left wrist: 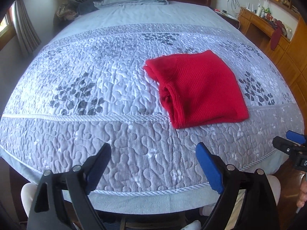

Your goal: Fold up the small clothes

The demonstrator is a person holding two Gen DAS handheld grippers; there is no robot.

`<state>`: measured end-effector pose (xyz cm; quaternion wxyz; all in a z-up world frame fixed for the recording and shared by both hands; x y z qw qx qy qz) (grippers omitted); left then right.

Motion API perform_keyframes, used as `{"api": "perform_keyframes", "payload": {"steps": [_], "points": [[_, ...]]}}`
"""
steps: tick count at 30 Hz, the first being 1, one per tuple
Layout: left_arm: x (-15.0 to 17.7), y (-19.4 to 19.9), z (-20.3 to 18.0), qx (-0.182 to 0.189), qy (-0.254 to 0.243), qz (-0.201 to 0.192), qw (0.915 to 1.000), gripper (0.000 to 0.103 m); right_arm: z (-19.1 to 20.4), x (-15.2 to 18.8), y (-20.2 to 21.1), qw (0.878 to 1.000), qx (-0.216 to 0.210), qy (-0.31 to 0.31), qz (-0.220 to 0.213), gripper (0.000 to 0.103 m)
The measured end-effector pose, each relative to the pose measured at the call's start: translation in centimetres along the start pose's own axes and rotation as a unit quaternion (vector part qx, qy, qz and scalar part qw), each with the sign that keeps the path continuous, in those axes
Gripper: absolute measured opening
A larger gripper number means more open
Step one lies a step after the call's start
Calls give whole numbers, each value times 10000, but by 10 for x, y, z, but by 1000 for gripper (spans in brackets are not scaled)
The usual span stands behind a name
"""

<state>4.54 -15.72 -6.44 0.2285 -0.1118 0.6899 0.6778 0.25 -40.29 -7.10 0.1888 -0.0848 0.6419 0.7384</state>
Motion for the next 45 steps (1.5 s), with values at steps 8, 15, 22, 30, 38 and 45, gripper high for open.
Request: {"api": "perform_keyframes", "payload": {"steps": [8, 15, 22, 30, 38, 45], "points": [[2, 9, -1, 63, -15, -47, 10000, 90, 5, 3, 9, 10000, -1, -1, -72, 92], [3, 11, -4, 46, -64, -34, 10000, 90, 2, 1, 8, 10000, 46, -64, -57, 92], [4, 8, -5, 46, -113, 32, 9999, 90, 5, -1, 6, 10000, 16, -8, -52, 92], [4, 2, -4, 22, -123, 106, 9999, 90, 9, -2, 3, 10000, 0, 54, -16, 92], [4, -1, -4, 8, -128, 139, 9998, 90, 11, -2, 0, 10000, -6, 89, 12, 93], [2, 1, -5, 10, -161, 50, 9999, 90, 13, -2, -6, 9999, -1, 101, 67, 93]]}}
Point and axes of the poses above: each gripper's, at about its wrist camera, not at the fingertips, and y roughly against the way its jaws point, z to its left, x to its underside, the point moved 1 cm from there along -y, roughly the way its jaws point, and after that the axes turned 2 degrees about -x, right-handed, at the moved point
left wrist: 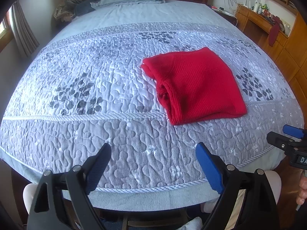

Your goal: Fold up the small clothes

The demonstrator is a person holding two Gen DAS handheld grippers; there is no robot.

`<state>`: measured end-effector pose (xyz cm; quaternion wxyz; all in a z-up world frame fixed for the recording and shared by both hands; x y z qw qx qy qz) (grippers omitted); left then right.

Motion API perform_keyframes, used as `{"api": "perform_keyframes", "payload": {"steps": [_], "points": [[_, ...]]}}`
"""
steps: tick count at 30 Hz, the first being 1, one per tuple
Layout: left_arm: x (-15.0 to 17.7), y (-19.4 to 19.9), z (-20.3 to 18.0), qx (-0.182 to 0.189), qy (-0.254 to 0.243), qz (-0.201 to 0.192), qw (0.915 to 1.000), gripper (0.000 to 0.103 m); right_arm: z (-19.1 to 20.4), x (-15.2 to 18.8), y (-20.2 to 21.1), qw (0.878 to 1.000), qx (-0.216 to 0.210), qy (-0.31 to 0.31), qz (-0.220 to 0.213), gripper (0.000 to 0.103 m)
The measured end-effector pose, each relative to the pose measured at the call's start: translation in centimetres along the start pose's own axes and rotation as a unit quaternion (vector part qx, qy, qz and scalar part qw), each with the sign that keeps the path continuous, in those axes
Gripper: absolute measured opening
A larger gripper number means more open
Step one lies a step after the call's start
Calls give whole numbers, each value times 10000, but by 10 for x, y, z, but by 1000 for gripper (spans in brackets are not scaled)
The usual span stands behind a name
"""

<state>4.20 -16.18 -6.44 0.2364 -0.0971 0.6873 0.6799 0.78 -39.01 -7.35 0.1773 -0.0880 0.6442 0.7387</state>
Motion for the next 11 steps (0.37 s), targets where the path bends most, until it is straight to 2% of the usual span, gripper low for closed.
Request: {"api": "perform_keyframes", "payload": {"steps": [11], "points": [[-2, 6, -1, -79, -17, -87, 9999, 90, -2, 1, -3, 10000, -21, -52, 40, 93]]}}
Point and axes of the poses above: each gripper's, at about its wrist camera, not at the fingertips, and y roughly against the way its jaws point, z to its left, x to its underside, the point moved 1 cm from there along -y, roughly the way its jaws point, and after that the axes turned 2 degrees about -x, right-handed, at the moved point
